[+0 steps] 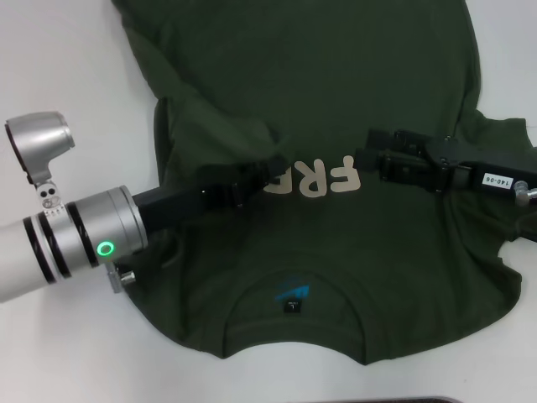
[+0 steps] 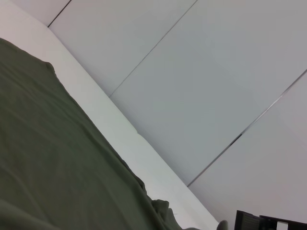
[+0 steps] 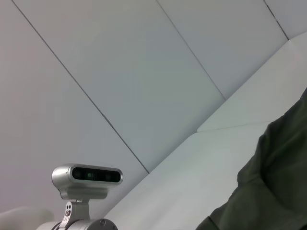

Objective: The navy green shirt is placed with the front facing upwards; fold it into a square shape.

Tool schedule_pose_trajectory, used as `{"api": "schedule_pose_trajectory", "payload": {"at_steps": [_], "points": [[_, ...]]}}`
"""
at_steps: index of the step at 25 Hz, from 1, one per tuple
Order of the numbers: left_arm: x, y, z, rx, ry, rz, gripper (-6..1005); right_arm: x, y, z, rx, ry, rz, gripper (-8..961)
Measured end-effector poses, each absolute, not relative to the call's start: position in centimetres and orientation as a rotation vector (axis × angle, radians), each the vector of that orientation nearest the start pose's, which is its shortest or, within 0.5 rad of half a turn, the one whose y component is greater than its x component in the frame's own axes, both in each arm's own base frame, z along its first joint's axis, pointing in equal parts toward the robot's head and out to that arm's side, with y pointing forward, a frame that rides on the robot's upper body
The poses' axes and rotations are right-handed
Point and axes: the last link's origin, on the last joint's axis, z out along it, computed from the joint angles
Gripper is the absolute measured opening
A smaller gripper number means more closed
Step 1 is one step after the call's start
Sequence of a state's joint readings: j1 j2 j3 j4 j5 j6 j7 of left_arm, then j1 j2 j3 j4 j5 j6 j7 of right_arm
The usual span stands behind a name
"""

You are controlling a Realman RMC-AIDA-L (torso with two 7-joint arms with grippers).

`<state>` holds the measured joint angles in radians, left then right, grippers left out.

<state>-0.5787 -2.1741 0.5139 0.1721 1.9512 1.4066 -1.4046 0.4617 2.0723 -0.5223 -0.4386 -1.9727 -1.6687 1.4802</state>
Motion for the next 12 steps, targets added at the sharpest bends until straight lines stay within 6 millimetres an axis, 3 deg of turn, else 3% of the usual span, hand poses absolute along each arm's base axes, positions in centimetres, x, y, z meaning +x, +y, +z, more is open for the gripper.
{"api": "schedule_pose_trajectory", "payload": {"at_steps": [12], "points": [[-23.94, 28.38, -11.27, -2.507, -1.327, -1.128, 112, 28.5, 28.7, -1.21, -2.56, 1.101, 1.063, 808]]}}
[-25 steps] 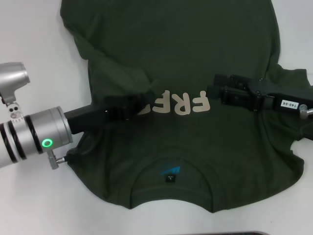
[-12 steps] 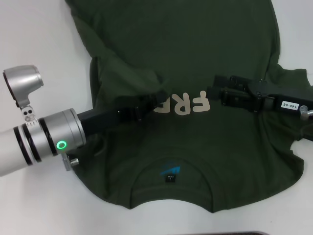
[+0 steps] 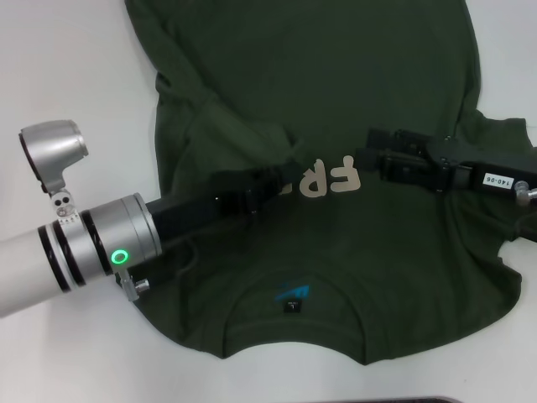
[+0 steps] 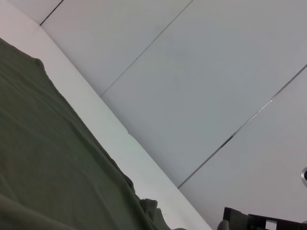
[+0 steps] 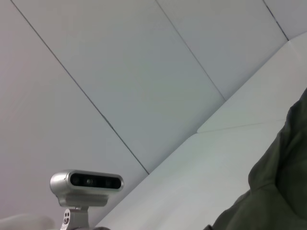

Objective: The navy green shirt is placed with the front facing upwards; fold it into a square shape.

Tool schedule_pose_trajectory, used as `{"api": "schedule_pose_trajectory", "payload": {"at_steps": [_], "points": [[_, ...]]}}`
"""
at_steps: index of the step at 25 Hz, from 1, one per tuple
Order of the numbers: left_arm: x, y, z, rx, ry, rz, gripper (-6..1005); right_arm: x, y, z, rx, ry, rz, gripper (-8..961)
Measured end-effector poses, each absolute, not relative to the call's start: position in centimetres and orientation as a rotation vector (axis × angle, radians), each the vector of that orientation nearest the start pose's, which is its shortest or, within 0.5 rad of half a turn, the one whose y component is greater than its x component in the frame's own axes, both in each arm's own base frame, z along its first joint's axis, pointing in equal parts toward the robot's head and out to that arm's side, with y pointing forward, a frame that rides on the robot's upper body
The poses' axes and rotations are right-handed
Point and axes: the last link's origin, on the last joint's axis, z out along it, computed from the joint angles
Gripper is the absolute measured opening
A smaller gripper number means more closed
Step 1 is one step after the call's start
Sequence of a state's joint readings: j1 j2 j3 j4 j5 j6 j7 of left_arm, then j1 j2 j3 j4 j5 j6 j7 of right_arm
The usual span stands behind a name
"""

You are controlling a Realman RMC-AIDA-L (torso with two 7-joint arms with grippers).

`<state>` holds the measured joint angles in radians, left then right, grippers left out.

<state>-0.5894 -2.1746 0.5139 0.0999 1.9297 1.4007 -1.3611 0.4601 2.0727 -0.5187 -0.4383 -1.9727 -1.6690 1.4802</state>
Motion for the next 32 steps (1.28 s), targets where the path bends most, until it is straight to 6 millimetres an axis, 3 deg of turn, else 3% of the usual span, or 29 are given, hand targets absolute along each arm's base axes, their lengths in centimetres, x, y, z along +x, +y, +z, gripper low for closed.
{"api": "schedule_pose_trajectory", "payload": {"at_steps": [10, 27, 32], "points": [[-23.8, 28.2, -11.7, -2.51, -1.332, -1.123, 131, 29.5, 28.8, 0.2, -2.439, 1.109, 1.113, 807], [-23.4, 27.9, -11.9, -2.526, -1.326, -1.142, 164, 29.5, 29.0, 0.5, -2.413, 1.101, 1.136, 806], [-23.4, 27.9, -11.8, -2.529, -1.323, -1.152, 359, 29.5, 29.0, 0.6, -2.412, 1.1, 1.137, 805]]}}
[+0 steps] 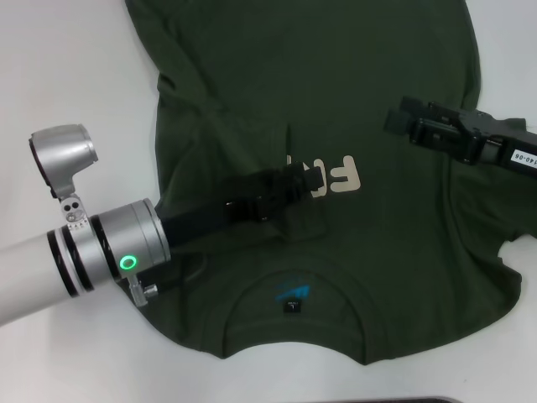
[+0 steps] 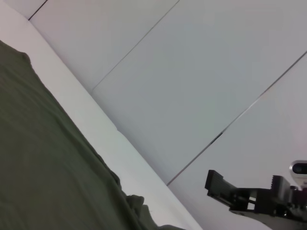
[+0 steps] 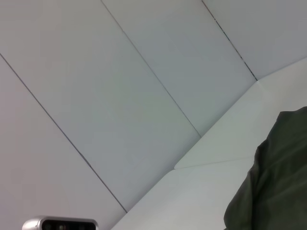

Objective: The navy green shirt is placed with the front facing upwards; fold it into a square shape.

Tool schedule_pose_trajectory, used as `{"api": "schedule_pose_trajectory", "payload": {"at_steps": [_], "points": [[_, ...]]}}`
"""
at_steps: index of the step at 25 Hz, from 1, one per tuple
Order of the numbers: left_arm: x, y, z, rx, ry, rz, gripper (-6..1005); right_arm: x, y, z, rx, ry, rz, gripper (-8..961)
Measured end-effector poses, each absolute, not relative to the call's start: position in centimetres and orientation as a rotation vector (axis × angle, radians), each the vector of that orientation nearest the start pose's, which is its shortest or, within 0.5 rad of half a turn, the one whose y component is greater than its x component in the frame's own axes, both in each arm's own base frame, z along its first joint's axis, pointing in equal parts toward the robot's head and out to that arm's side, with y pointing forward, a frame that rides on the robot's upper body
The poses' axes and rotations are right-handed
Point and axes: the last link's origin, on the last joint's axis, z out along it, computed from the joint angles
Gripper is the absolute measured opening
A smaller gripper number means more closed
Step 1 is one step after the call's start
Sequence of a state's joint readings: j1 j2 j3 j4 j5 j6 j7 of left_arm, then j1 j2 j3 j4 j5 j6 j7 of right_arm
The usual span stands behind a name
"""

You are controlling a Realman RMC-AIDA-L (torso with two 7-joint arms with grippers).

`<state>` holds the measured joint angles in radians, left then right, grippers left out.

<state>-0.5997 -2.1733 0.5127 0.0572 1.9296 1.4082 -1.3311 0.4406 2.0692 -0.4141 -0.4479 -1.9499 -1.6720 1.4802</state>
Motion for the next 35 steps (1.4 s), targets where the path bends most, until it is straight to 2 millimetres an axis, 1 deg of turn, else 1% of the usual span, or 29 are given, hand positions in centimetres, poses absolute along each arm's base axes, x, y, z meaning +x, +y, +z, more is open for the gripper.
{"api": "schedule_pose_trajectory", "payload": {"at_steps": [4, 8, 11, 14, 16, 22, 27, 31, 35], "points": [[-23.1, 28.0, -10.9, -2.531, -1.289, -1.215, 443, 29.6, 29.1, 0.8, -2.408, 1.097, 1.135, 805], [-23.0, 28.4, -8.9, -2.487, -1.216, -1.337, 528, 29.9, 29.2, 1.5, -2.394, 1.1, 1.13, 805], [-23.5, 28.7, -7.4, -2.454, -1.156, -1.375, 591, 30.5, 29.3, 2.6, -2.383, 1.135, 1.119, 805], [-23.9, 29.1, -6.1, -2.436, -1.101, -1.374, 697, 31.1, 29.1, 4.3, -2.378, 1.186, 1.119, 804], [-24.3, 29.3, -5.4, -2.435, -1.067, -1.358, 767, 31.6, 29.0, 5.6, -2.361, 1.256, 1.109, 804], [-25.0, 29.7, -4.3, -2.435, -1.021, -1.307, 776, 33.0, 27.8, 9.6, -2.25, 1.503, 1.049, 804], [-25.2, 30.0, -3.7, -2.418, -0.996, -1.298, 779, 34.7, 26.4, 12.8, -2.101, 1.676, 0.932, 803], [-25.1, 30.2, -3.6, -2.422, -0.985, -1.294, 777, 35.9, 25.5, 13.8, -2.025, 1.778, 0.84, 803], [-25.5, 30.5, -3.3, -2.409, -0.979, -1.26, 774, 37.1, 24.9, 14.0, -1.974, 1.86, 0.732, 803]]}}
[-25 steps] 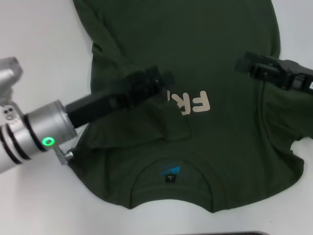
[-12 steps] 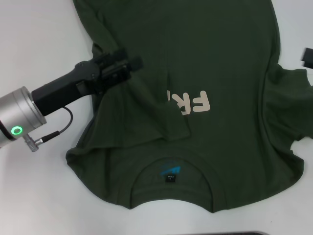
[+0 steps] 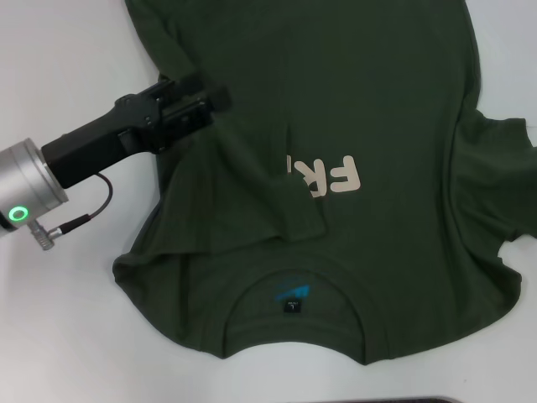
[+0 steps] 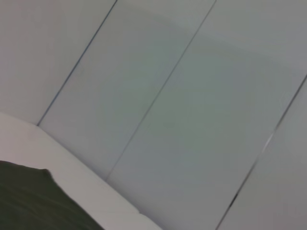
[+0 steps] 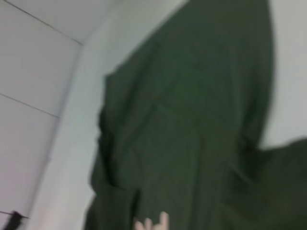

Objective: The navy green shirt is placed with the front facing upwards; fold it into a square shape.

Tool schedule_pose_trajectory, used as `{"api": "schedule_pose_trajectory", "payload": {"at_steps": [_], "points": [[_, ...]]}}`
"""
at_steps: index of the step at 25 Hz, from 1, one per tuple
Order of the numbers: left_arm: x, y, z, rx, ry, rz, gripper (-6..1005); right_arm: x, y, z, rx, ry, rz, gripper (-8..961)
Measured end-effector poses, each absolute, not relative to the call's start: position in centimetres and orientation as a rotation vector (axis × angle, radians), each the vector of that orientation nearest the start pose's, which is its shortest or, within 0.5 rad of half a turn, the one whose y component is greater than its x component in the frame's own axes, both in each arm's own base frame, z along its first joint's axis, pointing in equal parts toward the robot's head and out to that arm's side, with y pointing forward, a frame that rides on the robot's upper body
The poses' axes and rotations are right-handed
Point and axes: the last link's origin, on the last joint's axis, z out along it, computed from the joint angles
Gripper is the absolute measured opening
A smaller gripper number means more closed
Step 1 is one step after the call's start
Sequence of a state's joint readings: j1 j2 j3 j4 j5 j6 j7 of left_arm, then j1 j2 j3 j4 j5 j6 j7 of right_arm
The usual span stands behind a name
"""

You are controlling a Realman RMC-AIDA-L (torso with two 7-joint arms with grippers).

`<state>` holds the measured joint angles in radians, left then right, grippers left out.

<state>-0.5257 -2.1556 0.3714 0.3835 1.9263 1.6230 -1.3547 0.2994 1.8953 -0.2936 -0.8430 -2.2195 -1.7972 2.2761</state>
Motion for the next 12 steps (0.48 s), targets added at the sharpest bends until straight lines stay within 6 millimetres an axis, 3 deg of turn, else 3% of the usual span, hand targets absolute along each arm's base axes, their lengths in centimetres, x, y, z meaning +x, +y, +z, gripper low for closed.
{"api": "schedule_pose_trajectory", "payload": {"at_steps": [12], "points": [[-27.2, 31.2, -2.5, -2.326, -1.035, -1.184, 778, 40.0, 23.9, 14.6, -1.819, 1.909, 0.567, 802]]}}
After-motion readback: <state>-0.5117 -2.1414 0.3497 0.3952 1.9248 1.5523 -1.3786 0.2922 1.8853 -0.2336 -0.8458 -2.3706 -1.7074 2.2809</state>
